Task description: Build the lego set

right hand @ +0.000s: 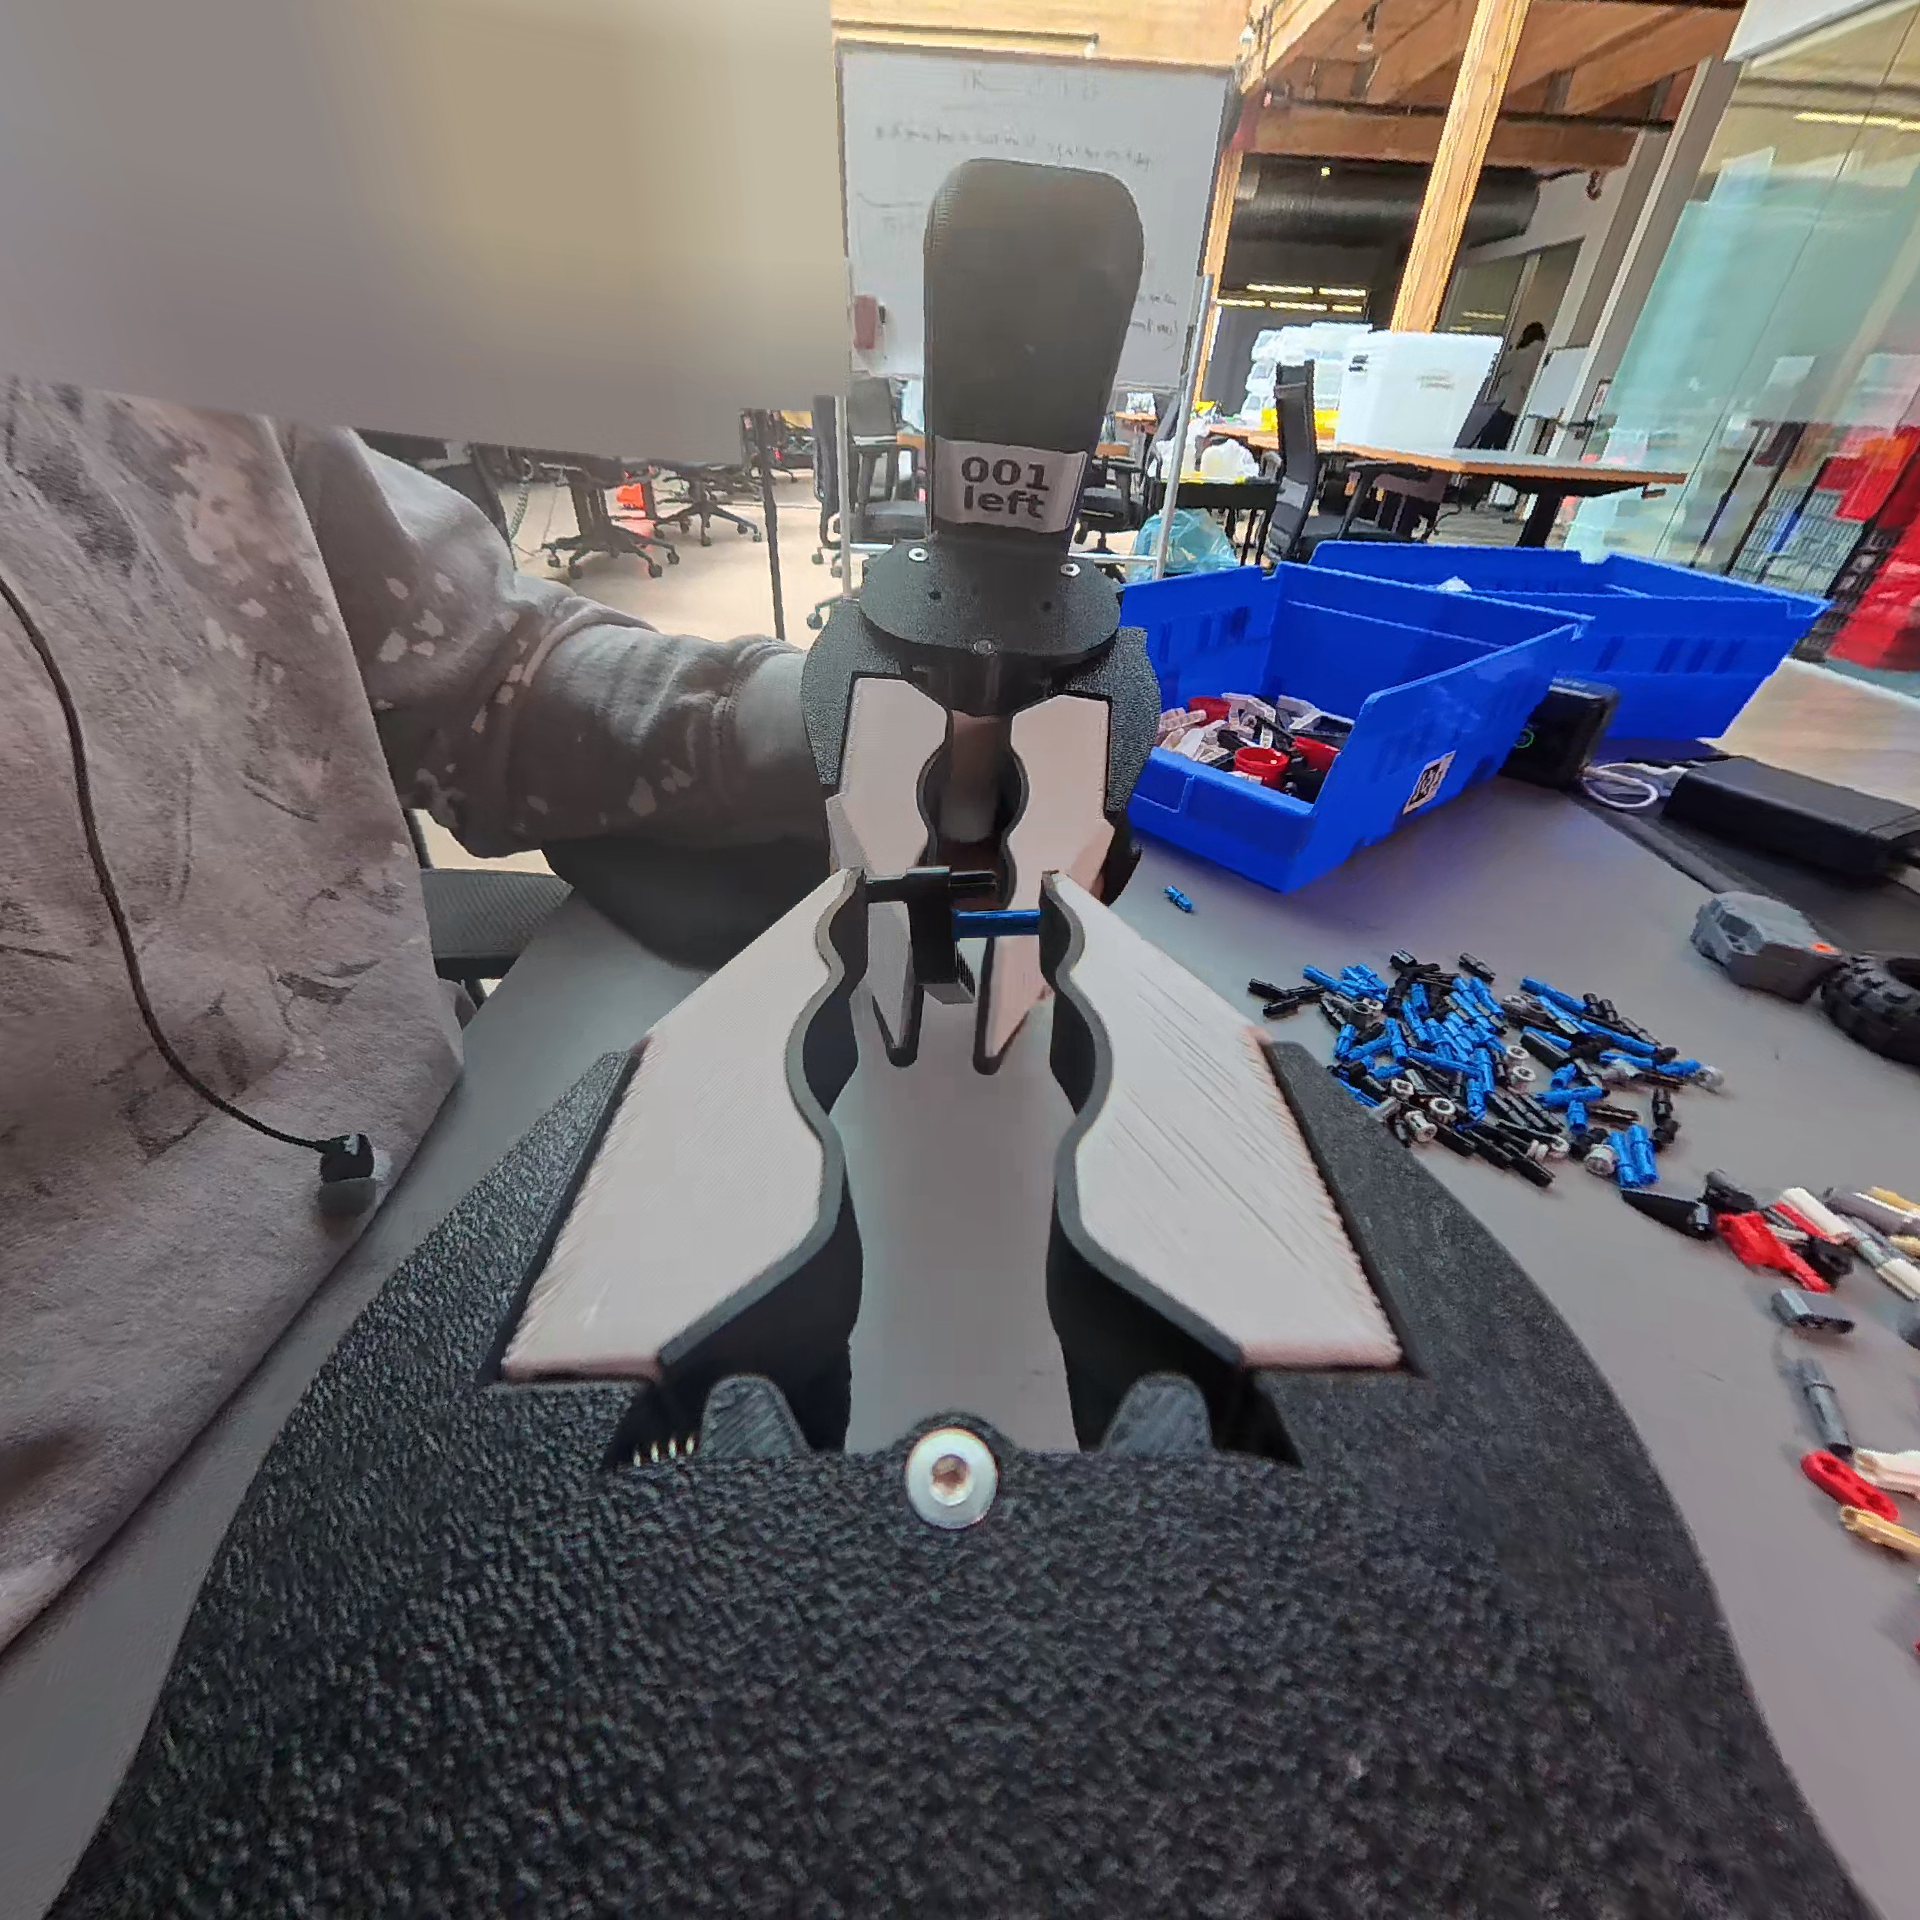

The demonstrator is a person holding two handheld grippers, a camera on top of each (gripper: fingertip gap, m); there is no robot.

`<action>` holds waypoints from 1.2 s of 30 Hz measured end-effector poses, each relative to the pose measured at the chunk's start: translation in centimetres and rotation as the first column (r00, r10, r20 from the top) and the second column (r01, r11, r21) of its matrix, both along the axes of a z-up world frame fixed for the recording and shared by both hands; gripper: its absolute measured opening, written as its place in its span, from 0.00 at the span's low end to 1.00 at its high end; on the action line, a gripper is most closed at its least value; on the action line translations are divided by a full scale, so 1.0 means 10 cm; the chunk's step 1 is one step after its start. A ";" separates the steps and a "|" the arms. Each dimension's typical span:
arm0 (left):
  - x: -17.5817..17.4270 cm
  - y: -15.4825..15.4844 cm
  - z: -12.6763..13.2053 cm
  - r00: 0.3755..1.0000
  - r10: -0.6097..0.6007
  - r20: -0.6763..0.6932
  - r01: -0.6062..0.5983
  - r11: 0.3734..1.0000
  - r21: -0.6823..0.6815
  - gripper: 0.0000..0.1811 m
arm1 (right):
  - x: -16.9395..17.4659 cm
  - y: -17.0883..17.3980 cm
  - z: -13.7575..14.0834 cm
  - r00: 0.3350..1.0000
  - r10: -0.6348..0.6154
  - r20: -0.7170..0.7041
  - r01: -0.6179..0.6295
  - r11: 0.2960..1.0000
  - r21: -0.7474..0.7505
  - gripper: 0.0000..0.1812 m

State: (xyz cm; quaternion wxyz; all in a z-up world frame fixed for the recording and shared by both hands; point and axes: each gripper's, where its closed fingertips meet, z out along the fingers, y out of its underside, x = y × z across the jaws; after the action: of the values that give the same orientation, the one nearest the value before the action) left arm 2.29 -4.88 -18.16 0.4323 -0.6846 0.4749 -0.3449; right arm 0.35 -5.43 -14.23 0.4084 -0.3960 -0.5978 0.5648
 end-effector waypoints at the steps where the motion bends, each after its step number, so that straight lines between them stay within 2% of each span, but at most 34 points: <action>1: 0.02 0.00 0.01 1.000 -0.001 -0.001 0.001 1.000 0.021 0.04 | 0.00 -0.01 0.01 1.000 -0.002 -0.011 0.002 1.000 0.010 0.18; 9: 0.00 0.11 0.08 0.993 0.086 -0.082 -0.064 0.969 0.240 0.04 | 0.00 0.05 0.07 0.999 -0.035 -0.009 0.035 0.999 -0.020 0.19; 12: 0.00 0.10 0.07 0.991 0.078 -0.111 -0.045 0.960 0.278 0.04 | 0.00 0.05 0.07 0.999 -0.043 -0.008 0.043 0.999 -0.001 0.19; 19: 0.02 0.08 0.05 0.992 0.066 -0.110 -0.035 0.964 0.265 0.04 | 0.00 0.04 0.05 0.999 -0.048 -0.010 0.048 0.997 0.057 0.18; 31: 0.01 0.09 0.07 0.991 0.079 -0.104 -0.047 0.961 0.274 0.04 | -0.02 0.04 0.07 0.998 -0.054 -0.040 0.055 0.997 0.048 0.18; 34: -0.03 0.16 0.03 0.991 0.113 -0.075 -0.095 0.973 0.212 0.05 | -0.05 0.11 0.04 0.995 -0.095 -0.001 0.095 0.995 0.009 0.19; 36: -0.07 0.26 -0.01 0.985 0.166 -0.047 -0.158 0.978 0.134 0.04 | -0.07 0.25 0.02 0.985 -0.172 0.008 0.172 0.985 0.014 0.18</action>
State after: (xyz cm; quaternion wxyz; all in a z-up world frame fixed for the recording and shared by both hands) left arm 1.60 -2.29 -18.24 0.4887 -0.7012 0.4511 -0.2571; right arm -0.39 -2.94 -14.03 0.4556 -0.4462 -0.5671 0.5214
